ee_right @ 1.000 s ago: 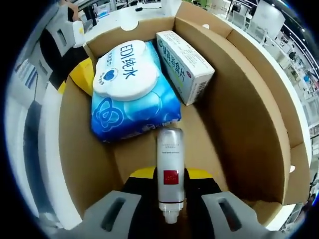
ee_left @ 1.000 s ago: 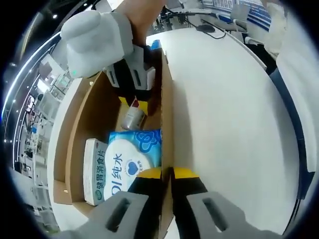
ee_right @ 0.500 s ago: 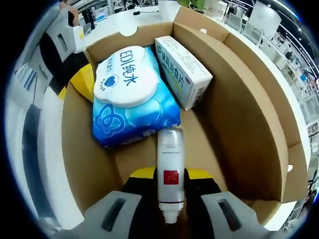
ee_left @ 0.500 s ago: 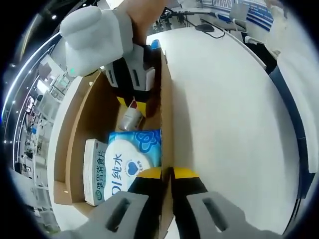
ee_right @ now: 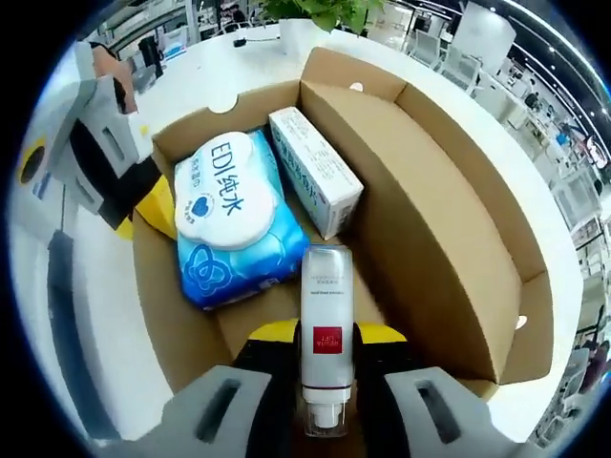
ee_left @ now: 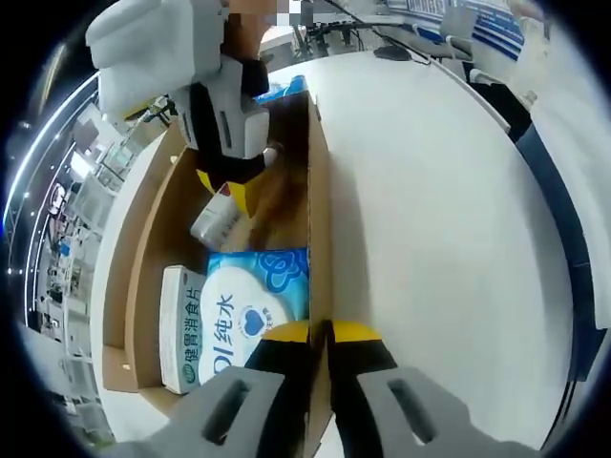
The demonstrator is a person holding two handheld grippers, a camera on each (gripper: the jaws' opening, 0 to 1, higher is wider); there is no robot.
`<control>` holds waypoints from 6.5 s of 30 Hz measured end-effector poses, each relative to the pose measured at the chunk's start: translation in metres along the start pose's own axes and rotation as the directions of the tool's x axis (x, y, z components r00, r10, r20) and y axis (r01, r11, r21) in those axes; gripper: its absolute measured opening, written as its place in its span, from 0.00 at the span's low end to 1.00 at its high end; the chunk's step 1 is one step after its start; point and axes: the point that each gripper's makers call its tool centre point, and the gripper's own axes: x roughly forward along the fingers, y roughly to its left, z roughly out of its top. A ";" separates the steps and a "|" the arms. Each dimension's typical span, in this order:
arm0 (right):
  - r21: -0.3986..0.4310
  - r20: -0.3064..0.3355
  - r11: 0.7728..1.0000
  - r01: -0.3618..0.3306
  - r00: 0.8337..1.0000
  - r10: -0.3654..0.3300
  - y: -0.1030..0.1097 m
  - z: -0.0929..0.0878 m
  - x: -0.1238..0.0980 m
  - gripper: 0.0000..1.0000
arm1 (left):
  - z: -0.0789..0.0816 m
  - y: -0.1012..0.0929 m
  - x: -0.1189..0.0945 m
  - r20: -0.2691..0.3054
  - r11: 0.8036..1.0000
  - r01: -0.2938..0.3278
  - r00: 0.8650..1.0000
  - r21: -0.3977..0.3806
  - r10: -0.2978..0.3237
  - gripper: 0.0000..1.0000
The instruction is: Operate the shoe box by opening the lid, removing the specified soft item, and placing it in the target area until the item is outside and the box remains undamaged.
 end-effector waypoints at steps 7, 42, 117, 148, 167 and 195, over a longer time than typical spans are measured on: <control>0.063 0.034 0.998 0.023 0.999 -0.025 -0.006 0.006 -0.013 0.19 | 0.000 0.000 0.000 -0.001 1.000 0.000 1.000 -0.002 0.000 0.04; 0.413 0.123 0.904 0.112 0.976 -0.177 -0.032 -0.010 -0.093 0.19 | 0.000 0.000 0.000 -0.003 1.000 -0.007 1.000 -0.002 0.007 0.04; 0.815 -0.160 0.514 0.266 0.957 -0.242 -0.035 -0.283 -0.111 0.19 | -0.001 0.000 0.000 -0.023 1.000 -0.012 1.000 -0.001 0.012 0.04; 0.798 -0.150 0.535 0.277 0.951 -0.269 -0.039 -0.284 -0.105 0.19 | 0.000 0.000 0.001 -0.026 1.000 -0.012 1.000 0.000 0.012 0.04; 0.742 -0.087 0.589 0.318 0.918 -0.387 -0.046 -0.246 -0.138 0.34 | 0.000 0.000 0.001 -0.024 1.000 -0.009 1.000 0.000 0.009 0.05; 0.623 0.061 0.696 0.357 0.865 -0.498 -0.051 -0.163 -0.168 0.48 | -0.001 0.001 0.000 -0.023 1.000 -0.012 1.000 -0.009 0.012 0.05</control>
